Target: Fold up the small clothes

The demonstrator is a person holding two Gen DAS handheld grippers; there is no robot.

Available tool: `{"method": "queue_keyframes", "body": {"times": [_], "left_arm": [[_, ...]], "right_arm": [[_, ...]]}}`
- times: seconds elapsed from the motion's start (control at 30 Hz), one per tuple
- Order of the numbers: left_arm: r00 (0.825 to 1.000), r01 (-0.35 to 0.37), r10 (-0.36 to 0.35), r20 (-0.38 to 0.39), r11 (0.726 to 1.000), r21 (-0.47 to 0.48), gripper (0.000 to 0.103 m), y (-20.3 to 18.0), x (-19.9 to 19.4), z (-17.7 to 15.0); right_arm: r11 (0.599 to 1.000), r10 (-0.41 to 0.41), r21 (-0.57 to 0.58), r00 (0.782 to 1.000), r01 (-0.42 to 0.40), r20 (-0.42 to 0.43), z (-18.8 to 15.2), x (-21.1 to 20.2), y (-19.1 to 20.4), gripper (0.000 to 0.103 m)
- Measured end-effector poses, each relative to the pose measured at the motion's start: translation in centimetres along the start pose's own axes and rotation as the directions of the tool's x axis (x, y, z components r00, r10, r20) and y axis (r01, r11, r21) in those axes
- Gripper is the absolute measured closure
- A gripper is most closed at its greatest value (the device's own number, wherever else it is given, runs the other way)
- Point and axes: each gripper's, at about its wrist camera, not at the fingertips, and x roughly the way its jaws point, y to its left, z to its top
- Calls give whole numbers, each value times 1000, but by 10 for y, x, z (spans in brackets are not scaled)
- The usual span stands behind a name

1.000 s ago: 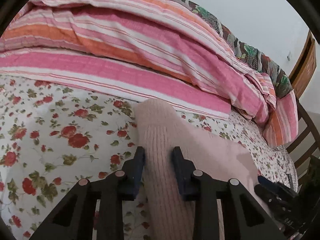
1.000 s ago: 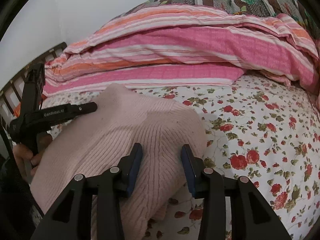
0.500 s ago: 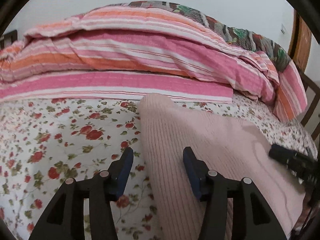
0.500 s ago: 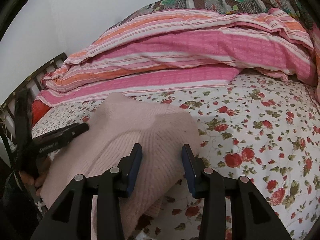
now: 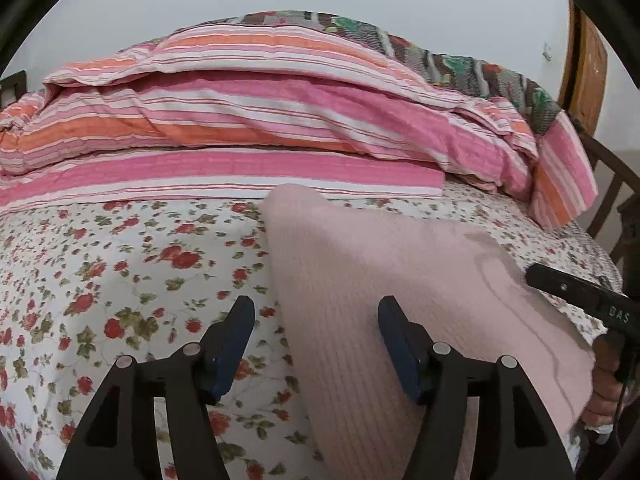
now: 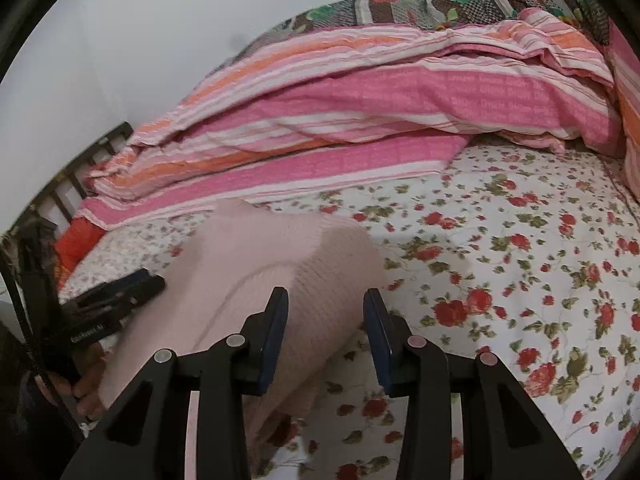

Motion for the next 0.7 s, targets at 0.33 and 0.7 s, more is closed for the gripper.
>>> {"method": "queue_keyframes", "body": {"times": [0.33, 0.7], "left_arm": [[1000, 3, -3, -4, 999, 54, 38, -14, -1, -5], [1000, 6, -6, -4, 999, 43, 36, -11, -11, -13]], "right_arm": [[999, -32, -29, 999, 31, -37, -4, 9, 5, 64], [996, -83, -47, 996, 81, -45, -7, 3, 2, 64]]}}
